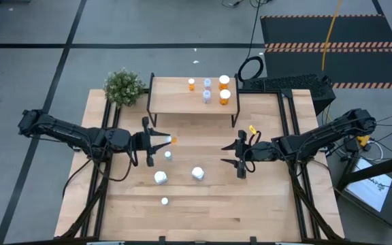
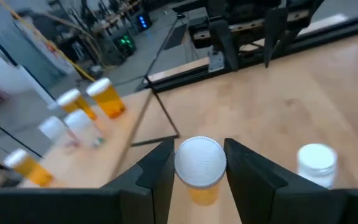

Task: Pick and place medicine bottles onto shelf by color
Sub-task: Put the small orange pill bottle on the shelf aligned with the small orange pill bottle

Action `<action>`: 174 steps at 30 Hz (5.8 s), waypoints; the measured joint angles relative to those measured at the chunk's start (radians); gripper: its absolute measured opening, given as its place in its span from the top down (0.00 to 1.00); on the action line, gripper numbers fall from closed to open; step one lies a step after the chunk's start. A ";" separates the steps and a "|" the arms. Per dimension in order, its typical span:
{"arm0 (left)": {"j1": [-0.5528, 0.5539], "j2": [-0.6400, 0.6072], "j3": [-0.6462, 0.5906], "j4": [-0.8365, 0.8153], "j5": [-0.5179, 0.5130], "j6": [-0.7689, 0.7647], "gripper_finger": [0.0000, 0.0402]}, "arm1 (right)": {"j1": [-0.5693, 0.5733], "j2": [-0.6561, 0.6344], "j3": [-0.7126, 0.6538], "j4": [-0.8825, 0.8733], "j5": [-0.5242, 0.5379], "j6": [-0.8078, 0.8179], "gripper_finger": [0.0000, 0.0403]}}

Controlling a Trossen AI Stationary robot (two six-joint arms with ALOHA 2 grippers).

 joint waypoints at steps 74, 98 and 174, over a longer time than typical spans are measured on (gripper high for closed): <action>0.551 0.495 0.732 -0.367 0.277 -0.117 0.66 | 0.004 0.000 0.000 0.068 -0.003 0.123 0.58; 0.705 0.704 0.762 -0.382 0.376 -0.146 0.66 | 0.011 0.000 0.000 0.048 -0.004 0.122 0.58; 0.674 0.739 0.747 -0.411 0.279 -0.225 0.66 | 0.011 0.000 0.000 0.049 -0.004 0.118 0.58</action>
